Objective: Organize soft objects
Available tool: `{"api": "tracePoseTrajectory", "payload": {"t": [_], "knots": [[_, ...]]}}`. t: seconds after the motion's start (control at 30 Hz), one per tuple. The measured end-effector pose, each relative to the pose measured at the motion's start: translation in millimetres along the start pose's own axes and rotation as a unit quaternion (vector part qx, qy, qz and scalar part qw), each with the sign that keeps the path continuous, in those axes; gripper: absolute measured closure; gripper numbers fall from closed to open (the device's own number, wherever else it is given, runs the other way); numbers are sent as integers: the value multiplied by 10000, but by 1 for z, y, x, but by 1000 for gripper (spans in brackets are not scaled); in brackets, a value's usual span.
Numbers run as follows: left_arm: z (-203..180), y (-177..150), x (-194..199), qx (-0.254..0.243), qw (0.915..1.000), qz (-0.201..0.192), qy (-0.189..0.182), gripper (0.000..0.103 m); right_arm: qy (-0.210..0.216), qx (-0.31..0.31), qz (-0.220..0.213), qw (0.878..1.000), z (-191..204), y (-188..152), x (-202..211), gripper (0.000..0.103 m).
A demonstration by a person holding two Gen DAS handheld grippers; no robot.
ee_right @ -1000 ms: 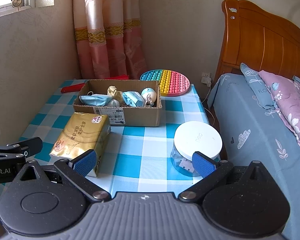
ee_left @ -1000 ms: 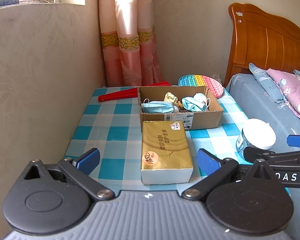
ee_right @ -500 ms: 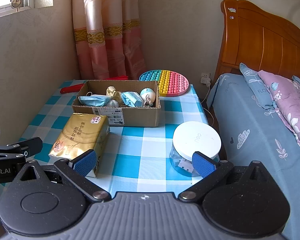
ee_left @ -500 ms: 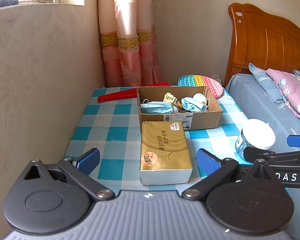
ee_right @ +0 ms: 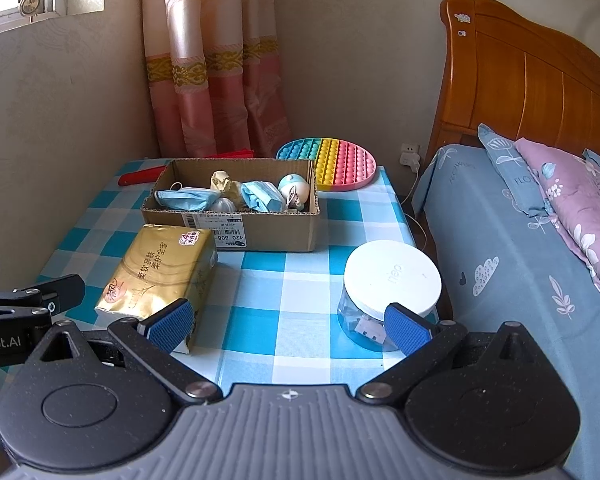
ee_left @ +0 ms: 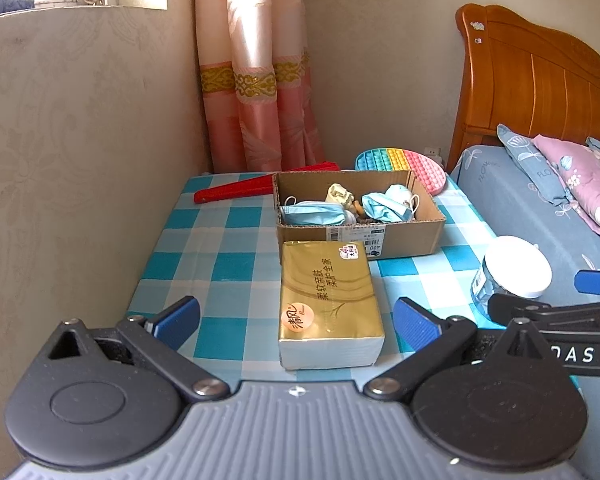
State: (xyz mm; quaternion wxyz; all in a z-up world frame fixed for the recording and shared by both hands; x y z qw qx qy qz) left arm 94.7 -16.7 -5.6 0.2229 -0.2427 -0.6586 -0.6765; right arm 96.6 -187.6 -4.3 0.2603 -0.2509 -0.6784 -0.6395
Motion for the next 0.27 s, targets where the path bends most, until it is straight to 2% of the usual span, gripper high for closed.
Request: {"api": "tracePoseTrajectory", "payload": {"t": [0.27], "knots": [[1, 0, -1, 2, 10000, 3, 3, 1, 2, -4, 10, 10000, 0, 0, 0, 0]]}}
Point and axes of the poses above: each gripper's, at about its wrist camera, not at the fingertips, and x roughly against the way its jaws point, z to its left, y to its top, the point moved 8 cm from there along -x, roughly the way its jaws point
